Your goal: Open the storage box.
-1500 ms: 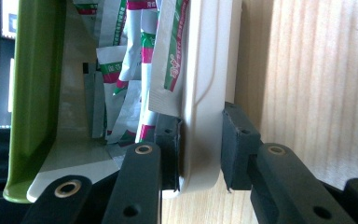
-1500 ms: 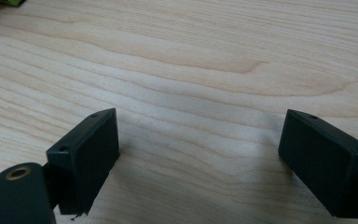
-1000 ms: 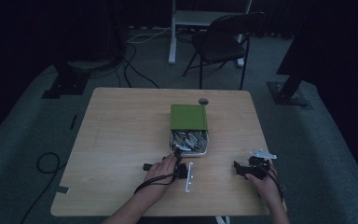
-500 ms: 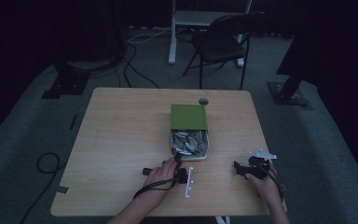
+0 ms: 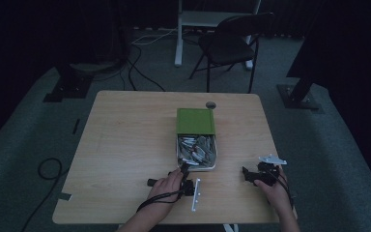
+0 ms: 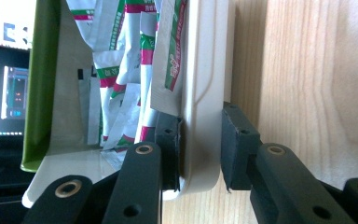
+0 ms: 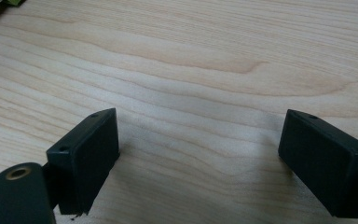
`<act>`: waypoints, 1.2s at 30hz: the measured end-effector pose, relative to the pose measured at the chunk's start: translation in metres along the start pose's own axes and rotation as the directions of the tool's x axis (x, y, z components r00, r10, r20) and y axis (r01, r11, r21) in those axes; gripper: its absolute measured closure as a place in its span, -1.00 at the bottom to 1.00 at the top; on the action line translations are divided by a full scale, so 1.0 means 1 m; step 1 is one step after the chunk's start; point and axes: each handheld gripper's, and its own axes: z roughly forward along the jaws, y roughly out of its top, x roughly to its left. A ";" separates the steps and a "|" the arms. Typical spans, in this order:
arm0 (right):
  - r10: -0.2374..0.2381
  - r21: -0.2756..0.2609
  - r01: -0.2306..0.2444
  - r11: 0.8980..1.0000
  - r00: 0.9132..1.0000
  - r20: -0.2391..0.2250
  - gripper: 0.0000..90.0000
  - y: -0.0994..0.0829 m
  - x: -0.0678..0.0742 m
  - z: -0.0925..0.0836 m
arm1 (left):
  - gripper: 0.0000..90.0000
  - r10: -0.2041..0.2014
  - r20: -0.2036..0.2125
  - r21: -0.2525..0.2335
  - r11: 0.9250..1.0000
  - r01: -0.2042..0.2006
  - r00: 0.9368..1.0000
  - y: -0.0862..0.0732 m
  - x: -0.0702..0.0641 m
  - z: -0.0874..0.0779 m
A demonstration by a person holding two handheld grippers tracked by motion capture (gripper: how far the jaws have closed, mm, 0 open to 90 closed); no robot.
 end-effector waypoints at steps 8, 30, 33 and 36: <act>0.000 -0.001 0.000 1.000 1.000 0.000 -0.74 0.000 0.000 0.000 | 0.61 0.005 0.007 -0.004 1.000 -0.005 1.000 0.001 -0.004 -0.008; 0.001 -0.001 -0.001 1.000 1.000 0.000 -0.74 0.000 0.000 0.000 | 0.61 -0.011 0.023 -0.009 1.000 0.011 1.000 0.003 -0.014 -0.022; 0.000 -0.001 0.000 1.000 1.000 0.001 -0.74 0.000 0.000 0.000 | 0.59 -0.029 0.028 -0.013 0.999 0.029 0.999 0.002 -0.014 -0.023; 0.000 -0.001 0.000 1.000 1.000 0.001 -0.74 0.000 0.000 0.000 | 0.54 -0.092 0.065 -0.050 0.994 0.095 0.994 0.000 -0.011 -0.025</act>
